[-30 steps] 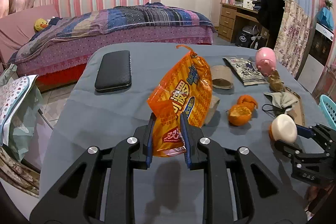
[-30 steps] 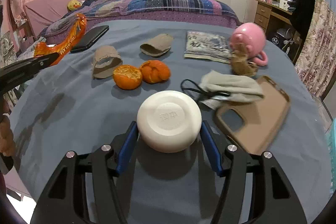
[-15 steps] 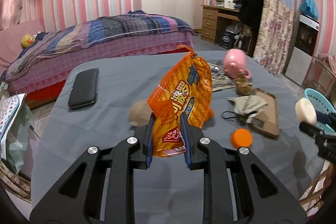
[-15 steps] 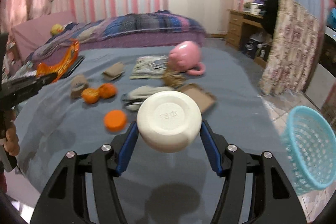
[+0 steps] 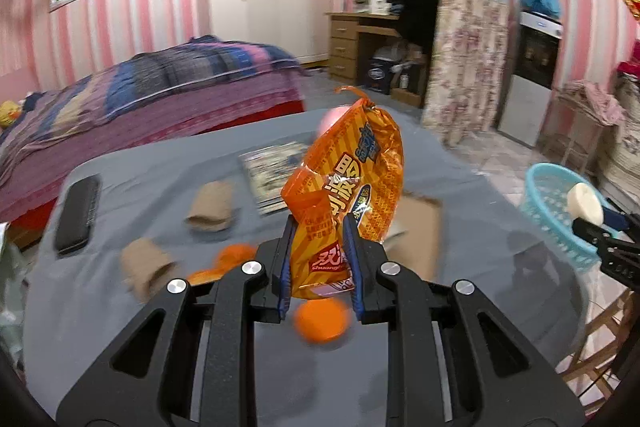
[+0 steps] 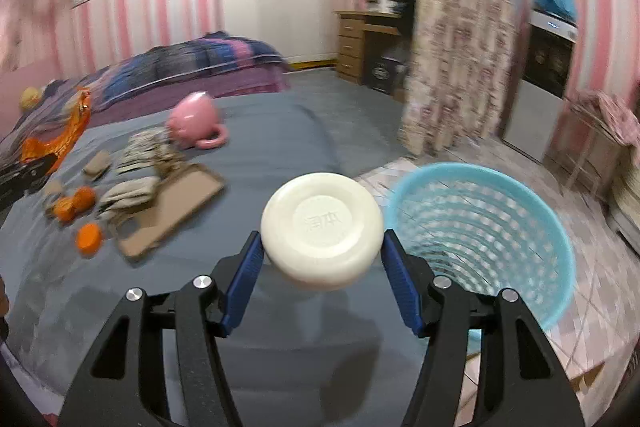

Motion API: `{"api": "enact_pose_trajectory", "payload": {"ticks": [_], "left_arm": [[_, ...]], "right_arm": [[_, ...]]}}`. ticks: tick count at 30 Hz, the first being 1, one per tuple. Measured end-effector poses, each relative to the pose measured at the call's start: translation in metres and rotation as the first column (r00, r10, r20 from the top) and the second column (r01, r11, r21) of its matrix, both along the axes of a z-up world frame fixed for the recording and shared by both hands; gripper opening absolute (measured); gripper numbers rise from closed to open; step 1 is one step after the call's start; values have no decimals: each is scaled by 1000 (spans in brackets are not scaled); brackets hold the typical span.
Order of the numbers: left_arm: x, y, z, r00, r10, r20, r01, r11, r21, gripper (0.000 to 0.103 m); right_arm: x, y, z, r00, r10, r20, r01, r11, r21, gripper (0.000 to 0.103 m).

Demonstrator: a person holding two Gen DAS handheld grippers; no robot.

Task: Collect trash
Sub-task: 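Carry the orange wrapper and white lid with both tools over the blue basket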

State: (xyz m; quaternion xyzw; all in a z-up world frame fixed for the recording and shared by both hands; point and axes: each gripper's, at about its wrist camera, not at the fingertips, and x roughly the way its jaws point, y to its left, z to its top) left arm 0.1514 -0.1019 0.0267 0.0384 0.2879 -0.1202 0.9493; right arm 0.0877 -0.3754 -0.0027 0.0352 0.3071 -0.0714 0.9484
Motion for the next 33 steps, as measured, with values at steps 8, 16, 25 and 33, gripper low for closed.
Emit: {"api": "enact_pose_trajectory", "payload": {"ticks": [8,16,25,33], "left_arm": [[9,-87,10,989,-150,14,151,988,-20,21],[15,-147,11,968,-251,3,251,967,-45,21],[30,-187,-14,952,-304,-45,302,953,-36,21],[41,-246,-40,918,-386,-93,387,922,-7,21]], "right_arm": [[-3,-59,10,990,-137,25,136,990,32,60],[10,-111,21,974,-226,24,226,974,33,60],[7,-147,-5,950,-310,-23,310,951,-11,60],[-4,-173,-17,925,-378,-33,378,926,0,60]]}}
